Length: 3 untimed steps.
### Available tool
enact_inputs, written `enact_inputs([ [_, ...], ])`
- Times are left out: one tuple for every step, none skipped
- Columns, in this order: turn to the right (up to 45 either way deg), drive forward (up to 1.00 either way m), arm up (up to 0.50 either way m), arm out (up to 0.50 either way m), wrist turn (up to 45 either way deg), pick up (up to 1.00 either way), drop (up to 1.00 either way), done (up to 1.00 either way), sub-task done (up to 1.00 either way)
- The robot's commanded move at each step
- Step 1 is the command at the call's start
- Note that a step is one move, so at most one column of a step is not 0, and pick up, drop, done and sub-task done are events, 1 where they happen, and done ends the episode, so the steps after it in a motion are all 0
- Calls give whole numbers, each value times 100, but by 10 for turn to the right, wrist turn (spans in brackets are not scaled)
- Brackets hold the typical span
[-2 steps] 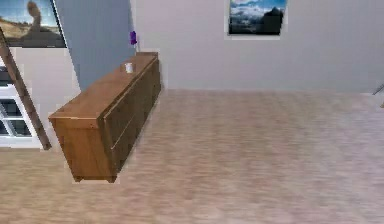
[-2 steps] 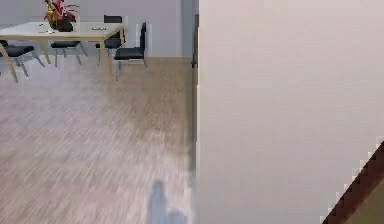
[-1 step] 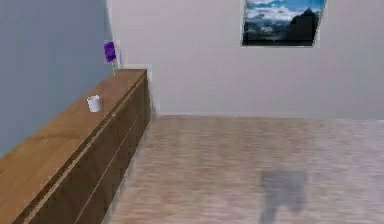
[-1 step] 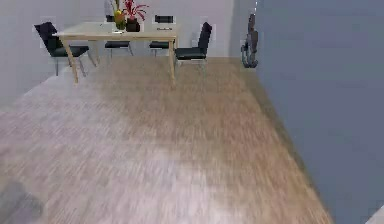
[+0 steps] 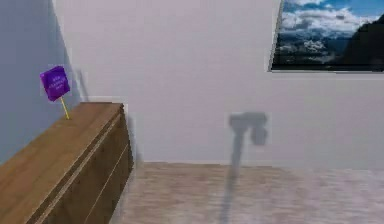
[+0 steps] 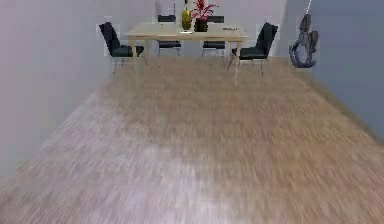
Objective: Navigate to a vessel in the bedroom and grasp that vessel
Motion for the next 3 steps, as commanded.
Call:
enact_inputs([
  [-450, 0, 0, 0, 0, 0, 0, 0, 0],
  [-450, 0, 0, 0, 0, 0, 0, 0, 0],
  [-450, 0, 0, 0, 0, 0, 0, 0, 0],
])
